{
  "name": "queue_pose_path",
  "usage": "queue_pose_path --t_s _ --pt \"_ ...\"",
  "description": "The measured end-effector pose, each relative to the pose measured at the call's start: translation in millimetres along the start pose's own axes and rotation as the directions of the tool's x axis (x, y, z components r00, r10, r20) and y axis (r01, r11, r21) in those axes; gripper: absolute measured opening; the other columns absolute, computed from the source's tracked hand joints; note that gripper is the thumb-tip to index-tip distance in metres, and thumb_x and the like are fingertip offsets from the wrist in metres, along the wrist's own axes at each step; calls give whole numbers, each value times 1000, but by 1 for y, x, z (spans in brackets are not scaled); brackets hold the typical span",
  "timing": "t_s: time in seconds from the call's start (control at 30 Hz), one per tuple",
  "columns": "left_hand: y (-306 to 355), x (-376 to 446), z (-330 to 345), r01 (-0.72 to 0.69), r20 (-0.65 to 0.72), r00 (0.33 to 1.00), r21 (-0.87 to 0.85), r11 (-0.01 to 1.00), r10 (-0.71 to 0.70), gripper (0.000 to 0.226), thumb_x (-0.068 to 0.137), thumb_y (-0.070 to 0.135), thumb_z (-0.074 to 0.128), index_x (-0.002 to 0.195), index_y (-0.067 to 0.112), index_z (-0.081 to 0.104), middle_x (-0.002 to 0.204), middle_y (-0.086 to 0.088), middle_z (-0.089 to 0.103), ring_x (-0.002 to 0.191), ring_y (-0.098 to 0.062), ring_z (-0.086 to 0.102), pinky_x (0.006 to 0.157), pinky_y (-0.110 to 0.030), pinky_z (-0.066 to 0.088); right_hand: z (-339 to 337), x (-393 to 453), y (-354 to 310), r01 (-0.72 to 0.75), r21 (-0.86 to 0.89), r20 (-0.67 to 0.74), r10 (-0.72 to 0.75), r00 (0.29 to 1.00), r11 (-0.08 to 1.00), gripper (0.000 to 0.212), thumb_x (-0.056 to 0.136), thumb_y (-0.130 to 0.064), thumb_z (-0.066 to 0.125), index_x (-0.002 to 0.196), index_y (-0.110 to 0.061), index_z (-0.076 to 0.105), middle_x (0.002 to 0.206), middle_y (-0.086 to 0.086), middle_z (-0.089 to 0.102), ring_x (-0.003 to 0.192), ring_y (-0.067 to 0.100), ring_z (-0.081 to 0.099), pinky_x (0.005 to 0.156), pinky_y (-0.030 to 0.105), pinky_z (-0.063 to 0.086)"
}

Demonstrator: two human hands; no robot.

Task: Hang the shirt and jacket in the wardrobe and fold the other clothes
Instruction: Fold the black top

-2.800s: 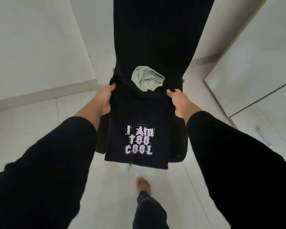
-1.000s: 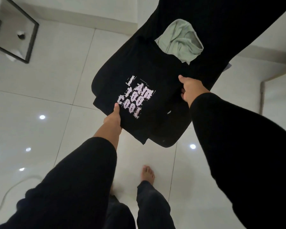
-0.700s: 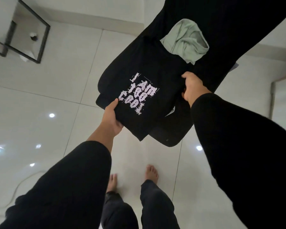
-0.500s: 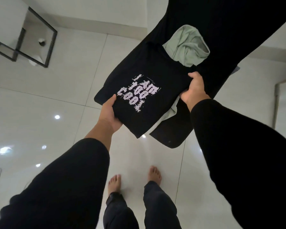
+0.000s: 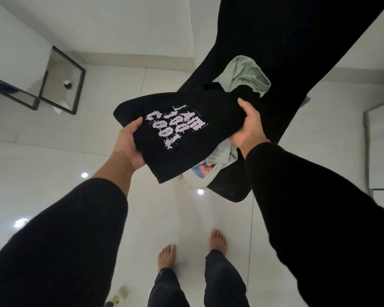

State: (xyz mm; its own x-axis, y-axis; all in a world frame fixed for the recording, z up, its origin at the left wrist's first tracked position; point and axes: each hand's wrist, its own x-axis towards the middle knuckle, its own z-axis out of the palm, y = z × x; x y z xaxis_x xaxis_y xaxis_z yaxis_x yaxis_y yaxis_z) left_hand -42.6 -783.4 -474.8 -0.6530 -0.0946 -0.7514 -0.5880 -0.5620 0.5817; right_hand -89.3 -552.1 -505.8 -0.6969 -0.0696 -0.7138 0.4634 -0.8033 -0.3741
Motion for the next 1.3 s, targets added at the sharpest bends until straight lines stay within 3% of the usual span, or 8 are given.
queue_pose_path --t_s 0.13,0.4,0.57,0.73,0.87,1.0,1.2,1.3 --pt "23 -24 18 3 64 998 30 1000 -5 35 93 33 49 116 11 63 113 -10 69 105 -29 65 87 -43 51 14 -36 -16 120 141 82 -132 988 983 25 88 -20 52 106 -7 65 105 13 68 98 29 64 90 42 51" --pt "58 -88 71 5 291 955 151 988 -49 38 93 38 47 118 14 62 112 -9 70 99 -27 68 80 -39 54 26 -149 -57 381 263 34 -403 914 886 28 84 -19 51 107 -11 64 112 13 65 106 33 59 100 46 44" --pt "63 -147 107 -35 483 871 247 968 -92 43 93 38 48 126 12 58 119 -11 67 110 -29 63 92 -45 50 13 -243 -63 566 367 -91 -577 812 739 54 69 -15 58 123 -10 57 126 14 58 112 34 56 102 46 42" --pt "48 -212 133 -65 608 772 365 929 -185 35 94 38 47 112 13 64 107 -10 71 92 -25 71 72 -37 55 -17 -338 -51 713 418 -243 -687 685 564 27 86 -12 46 107 -8 63 100 13 68 94 31 62 89 41 50" --pt "14 -264 162 -78 664 697 445 892 -271 33 91 30 44 107 10 65 100 -10 72 82 -27 72 66 -36 57 -55 -410 -40 806 405 -399 -709 581 433 23 88 -9 43 98 -8 64 81 11 73 86 29 63 77 38 51" --pt "-44 -316 199 -119 716 585 540 833 -381 43 87 22 41 122 4 58 120 -15 64 106 -33 63 84 -44 55 -112 -481 -31 876 392 -552 -689 469 283 23 90 -8 40 95 -7 62 73 11 73 81 28 63 71 37 50" --pt "-172 -401 250 -158 690 370 706 690 -622 53 60 18 50 109 2 60 100 -15 68 85 -30 68 74 -46 58 -219 -584 -14 934 354 -735 -602 312 51 23 89 -8 43 98 -6 64 95 13 68 89 29 62 92 41 49" --pt "-251 -440 274 -174 636 304 769 615 -709 36 73 12 45 103 2 61 87 -15 72 74 -28 71 71 -40 56 -276 -631 -6 945 327 -800 -539 262 -25 22 90 -9 46 103 -7 63 100 14 66 94 31 60 80 44 50"
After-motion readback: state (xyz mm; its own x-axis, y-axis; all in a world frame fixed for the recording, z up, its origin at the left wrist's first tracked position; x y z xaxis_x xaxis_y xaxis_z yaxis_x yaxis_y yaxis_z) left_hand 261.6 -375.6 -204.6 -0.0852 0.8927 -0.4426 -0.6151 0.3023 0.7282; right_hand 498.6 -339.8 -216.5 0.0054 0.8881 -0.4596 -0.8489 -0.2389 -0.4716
